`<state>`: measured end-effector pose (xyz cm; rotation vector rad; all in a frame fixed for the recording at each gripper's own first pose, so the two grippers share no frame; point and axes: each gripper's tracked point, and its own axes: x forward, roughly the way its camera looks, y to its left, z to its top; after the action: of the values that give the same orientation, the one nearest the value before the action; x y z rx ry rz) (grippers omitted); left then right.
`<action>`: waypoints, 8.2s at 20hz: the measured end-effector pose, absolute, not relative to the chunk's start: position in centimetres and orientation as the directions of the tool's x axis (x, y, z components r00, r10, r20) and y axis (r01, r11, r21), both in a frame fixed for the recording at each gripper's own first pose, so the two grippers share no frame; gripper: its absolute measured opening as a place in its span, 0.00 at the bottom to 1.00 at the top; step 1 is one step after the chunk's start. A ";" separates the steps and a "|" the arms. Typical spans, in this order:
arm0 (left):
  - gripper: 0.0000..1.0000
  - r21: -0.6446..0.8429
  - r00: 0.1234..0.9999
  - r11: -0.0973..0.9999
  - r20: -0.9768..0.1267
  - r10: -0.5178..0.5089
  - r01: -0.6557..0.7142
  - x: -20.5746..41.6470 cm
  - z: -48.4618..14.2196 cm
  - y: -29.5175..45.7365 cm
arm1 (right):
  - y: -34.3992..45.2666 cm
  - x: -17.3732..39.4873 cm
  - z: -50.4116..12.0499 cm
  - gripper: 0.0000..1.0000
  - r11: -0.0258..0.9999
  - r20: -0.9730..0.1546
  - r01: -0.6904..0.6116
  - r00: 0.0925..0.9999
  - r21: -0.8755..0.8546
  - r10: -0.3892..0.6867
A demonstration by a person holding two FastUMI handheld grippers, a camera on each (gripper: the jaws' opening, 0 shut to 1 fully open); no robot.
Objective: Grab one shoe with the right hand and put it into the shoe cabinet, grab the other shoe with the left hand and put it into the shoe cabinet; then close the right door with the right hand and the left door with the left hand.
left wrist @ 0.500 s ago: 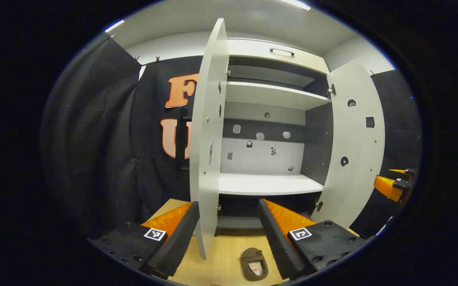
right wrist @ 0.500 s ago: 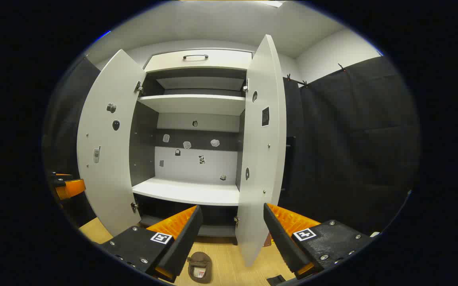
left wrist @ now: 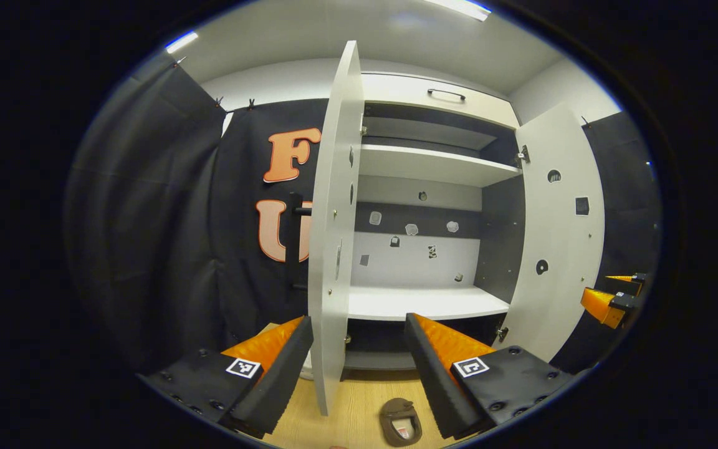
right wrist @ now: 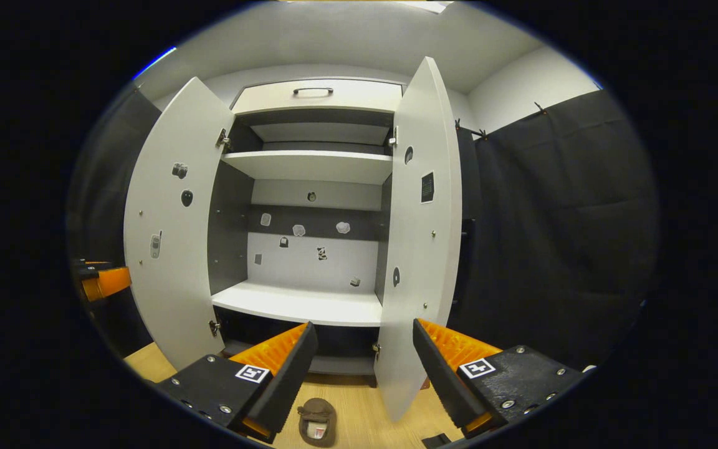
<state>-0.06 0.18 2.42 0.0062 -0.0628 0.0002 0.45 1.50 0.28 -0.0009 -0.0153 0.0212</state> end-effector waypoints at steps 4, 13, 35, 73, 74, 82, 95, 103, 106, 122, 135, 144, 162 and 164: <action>0.94 0.028 0.998 1.000 0.069 -0.014 0.012 0.4 2.4 -0.5 | 2.0 0.8 -0.3 0.95 1.000 0.000 -0.031 1.000 -0.001 0.031; 0.96 0.017 0.998 1.000 0.063 -0.017 0.016 -0.3 2.0 -0.3 | 3.3 1.9 -6.1 0.96 0.998 -0.101 -0.063 0.993 0.009 0.063; 0.99 0.062 0.999 0.997 -0.001 0.053 -0.053 -1.9 -0.6 2.8 | 7.9 6.4 -45.9 0.75 0.993 -0.730 -0.053 0.674 0.110 0.117; 0.96 0.067 1.000 0.998 -0.027 -0.006 0.008 -1.3 -3.6 1.3 | 11.3 22.9 -2.3 0.02 0.973 -0.266 -0.104 0.951 0.208 0.159; 0.96 0.065 1.000 0.998 -0.027 -0.005 0.007 -1.3 -3.6 1.3 | 11.2 24.6 -1.8 0.02 0.974 -0.262 -0.095 0.953 0.208 0.149; 0.96 0.059 0.999 0.998 -0.045 0.009 -0.006 0.0 -4.5 1.5 | 11.1 37.5 -4.4 0.02 0.970 -0.371 0.006 0.925 0.242 0.087; 0.94 0.045 0.996 0.999 -0.090 0.004 0.001 1.5 -5.9 1.0 | 10.2 36.1 -4.9 0.67 0.982 -0.348 -0.001 0.935 0.190 0.068; 0.97 0.012 0.988 0.999 -0.148 -0.036 0.038 1.5 -9.0 -1.3 | 10.4 22.7 -2.9 0.92 0.971 -0.199 -0.095 0.970 0.219 0.140; 0.97 0.024 0.978 0.999 -0.205 -0.034 0.040 1.7 -12.3 -1.8 | 9.9 18.2 -2.8 0.92 0.971 -0.162 -0.117 0.975 0.208 0.152; 0.98 -0.041 0.761 0.997 -0.644 -0.079 0.069 3.5 -34.0 -5.5 | 3.5 4.8 0.2 0.92 0.989 -0.045 -0.078 0.995 0.128 0.085; 0.49 -0.090 0.574 0.989 -0.806 -0.143 0.120 3.2 -41.3 -7.9 | 2.0 2.0 -1.3 0.92 0.978 -0.081 -0.065 0.993 0.200 0.082; 0.07 -0.081 0.491 0.996 -0.866 -0.091 0.041 2.2 -38.9 -6.7 | 1.0 1.7 -0.6 0.92 0.973 -0.074 -0.132 0.986 0.191 0.148; 0.07 -0.204 0.787 0.978 -0.598 -0.154 0.036 7.1 -11.9 -9.7 | 0.8 0.8 -1.4 0.92 0.955 -0.058 -0.188 0.977 0.230 0.206; 0.07 -0.194 0.821 0.980 -0.551 -0.148 0.046 9.4 -8.5 -9.9 | 0.4 0.6 -1.3 0.92 0.956 -0.055 -0.185 0.978 0.229 0.202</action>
<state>9.43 -9.94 -8.54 -0.1758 0.5989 -0.1039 0.64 0.44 -1.31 0.2244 0.0782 0.1964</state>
